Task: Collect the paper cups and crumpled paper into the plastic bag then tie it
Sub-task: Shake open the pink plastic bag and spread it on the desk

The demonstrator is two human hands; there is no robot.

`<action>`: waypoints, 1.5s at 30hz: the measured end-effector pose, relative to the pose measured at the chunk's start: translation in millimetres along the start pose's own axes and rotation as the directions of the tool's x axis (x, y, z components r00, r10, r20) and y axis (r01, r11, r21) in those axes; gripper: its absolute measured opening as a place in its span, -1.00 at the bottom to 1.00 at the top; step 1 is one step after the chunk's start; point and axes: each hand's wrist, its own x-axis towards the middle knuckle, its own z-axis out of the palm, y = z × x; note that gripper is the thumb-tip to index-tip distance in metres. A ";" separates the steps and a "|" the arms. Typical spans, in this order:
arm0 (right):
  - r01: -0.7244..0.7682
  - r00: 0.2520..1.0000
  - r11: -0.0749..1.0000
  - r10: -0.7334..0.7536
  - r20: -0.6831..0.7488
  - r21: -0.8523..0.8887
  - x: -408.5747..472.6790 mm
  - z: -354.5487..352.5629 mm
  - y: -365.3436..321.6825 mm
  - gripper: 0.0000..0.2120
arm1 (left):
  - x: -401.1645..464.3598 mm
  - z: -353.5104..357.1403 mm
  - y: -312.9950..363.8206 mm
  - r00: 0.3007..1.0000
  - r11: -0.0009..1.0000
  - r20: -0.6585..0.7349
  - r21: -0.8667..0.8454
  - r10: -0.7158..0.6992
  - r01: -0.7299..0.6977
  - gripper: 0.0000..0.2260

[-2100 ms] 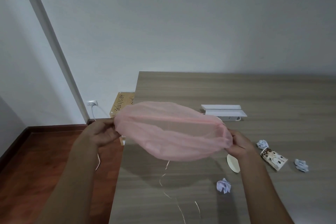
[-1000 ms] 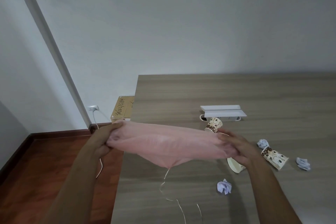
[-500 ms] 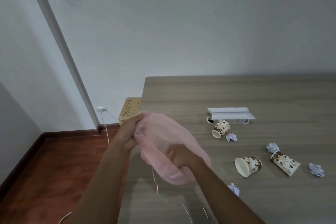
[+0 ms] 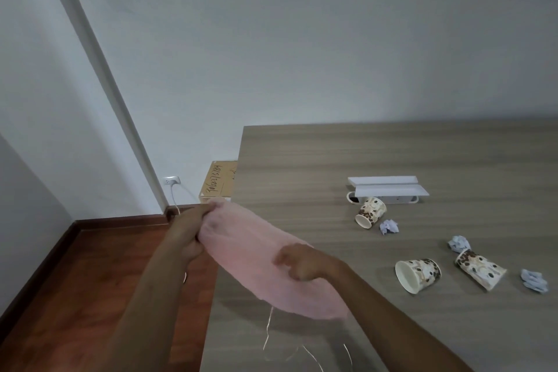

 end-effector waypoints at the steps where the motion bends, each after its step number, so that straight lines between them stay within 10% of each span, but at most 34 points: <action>1: -0.013 0.998 0.991 0.019 -0.051 0.131 3.9 10.6 5.0 -0.55 | -1.5 0.4 -0.1 1.000 0.999 0.024 -0.030 -0.015 0.015 -0.70; 8: -0.544 0.781 0.762 0.613 0.121 -0.351 4.0 36.4 33.2 0.03 | -7.9 -22.4 15.3 0.992 0.991 -0.110 -0.112 0.064 -0.076 -0.85; 12: -0.376 0.924 0.787 0.355 -0.140 -0.489 -7.4 25.9 -5.3 -0.34 | -3.5 -20.4 6.2 0.996 0.996 -0.085 -0.087 0.028 -0.036 -0.80; 16: 0.119 0.957 0.990 -0.134 -0.258 -0.072 0.5 39.8 -45.0 -0.89 | -1.5 2.8 -0.8 0.991 0.986 0.125 -0.147 -0.055 0.073 -0.48; 19: 0.104 0.994 0.989 -0.099 -0.051 0.108 23.8 63.9 -34.6 -0.70 | -8.9 14.9 8.5 0.963 0.968 0.266 -0.225 -0.048 0.111 -0.24; 21: -0.043 0.995 0.998 0.038 0.089 0.048 32.1 74.1 -11.7 -0.32 | -12.5 11.2 18.8 0.955 0.972 0.296 -0.215 -0.023 0.090 -0.47; 25: -0.269 0.954 0.962 0.273 0.122 -0.046 28.5 61.6 28.6 -0.08 | -6.5 -8.1 18.2 0.997 0.997 0.048 -0.052 0.060 -0.057 -0.78; 29: -0.435 0.885 0.891 0.449 0.123 -0.126 19.0 38.0 37.8 -0.42 | 5.7 -19.3 -12.4 0.946 0.954 -0.258 0.274 0.194 -0.121 -0.87; 34: -0.319 0.941 0.906 0.337 0.018 -0.277 -8.3 37.8 38.8 -0.65 | 7.0 -18.3 -33.1 0.903 0.708 -0.261 0.704 0.340 -0.062 -0.67; 37: -0.312 0.912 0.796 0.405 0.073 -0.519 -6.5 45.4 39.6 -0.42 | -4.7 -4.1 -39.3 0.827 0.317 -0.221 0.947 0.517 0.055 -0.39; 39: -0.284 0.906 0.769 0.411 0.102 -0.573 -5.1 50.0 41.9 -0.36 | -18.3 24.4 -58.5 0.720 0.108 0.099 0.966 0.687 -0.237 -0.63; 42: -0.237 0.932 0.782 0.352 0.093 -0.576 -4.0 58.0 54.7 -0.37 | -33.1 78.9 -107.8 0.828 0.121 0.536 0.822 0.164 -0.556 -0.91; 45: -0.253 0.946 0.793 0.323 0.030 -0.554 -1.3 66.2 71.9 -0.38 | 2.9 84.4 -163.1 0.857 -0.023 0.479 0.870 -0.189 -0.492 -0.79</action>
